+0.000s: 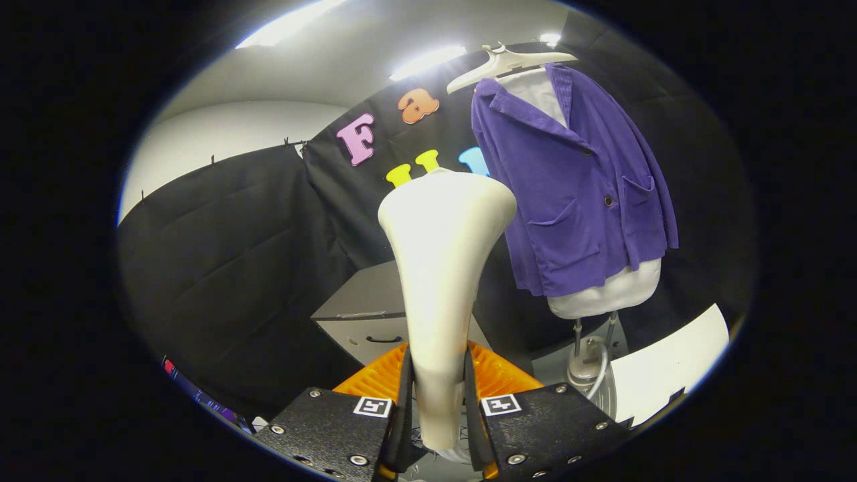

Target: Iron the clothes twice with a garment steamer, once on the left side and once on the right side.

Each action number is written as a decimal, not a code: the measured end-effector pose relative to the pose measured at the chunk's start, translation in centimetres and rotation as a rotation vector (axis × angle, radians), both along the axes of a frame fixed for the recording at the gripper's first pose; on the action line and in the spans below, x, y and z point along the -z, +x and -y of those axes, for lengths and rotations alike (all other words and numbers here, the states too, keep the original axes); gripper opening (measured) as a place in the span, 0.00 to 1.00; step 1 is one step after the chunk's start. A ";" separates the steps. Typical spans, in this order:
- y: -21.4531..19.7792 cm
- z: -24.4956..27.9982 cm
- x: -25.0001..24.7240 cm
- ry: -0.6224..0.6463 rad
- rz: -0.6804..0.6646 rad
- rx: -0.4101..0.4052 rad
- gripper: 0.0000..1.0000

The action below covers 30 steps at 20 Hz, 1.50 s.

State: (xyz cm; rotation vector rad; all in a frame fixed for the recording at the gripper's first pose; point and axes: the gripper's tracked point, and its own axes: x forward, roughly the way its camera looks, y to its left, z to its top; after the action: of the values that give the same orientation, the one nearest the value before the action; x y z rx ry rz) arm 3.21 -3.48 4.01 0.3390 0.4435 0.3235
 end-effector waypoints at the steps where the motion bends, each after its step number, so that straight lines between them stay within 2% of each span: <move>1: 0.0 0.3 -0.4 0.004 0.008 0.005 0.34; 7: 3.0 2.5 -5.0 0.002 0.083 0.040 0.34; 12: 9.1 4.6 -10.3 -0.005 0.173 0.090 0.34; 20: 19.4 6.4 -15.0 0.016 0.266 0.157 0.34; 25: 25.3 8.1 -15.5 0.028 0.267 0.216 0.34; 30: 29.6 10.2 -12.7 0.031 0.196 0.275 0.34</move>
State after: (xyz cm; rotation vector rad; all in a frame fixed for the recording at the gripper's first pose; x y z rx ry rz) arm 32.78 -13.70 16.72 0.3893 0.1953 0.0939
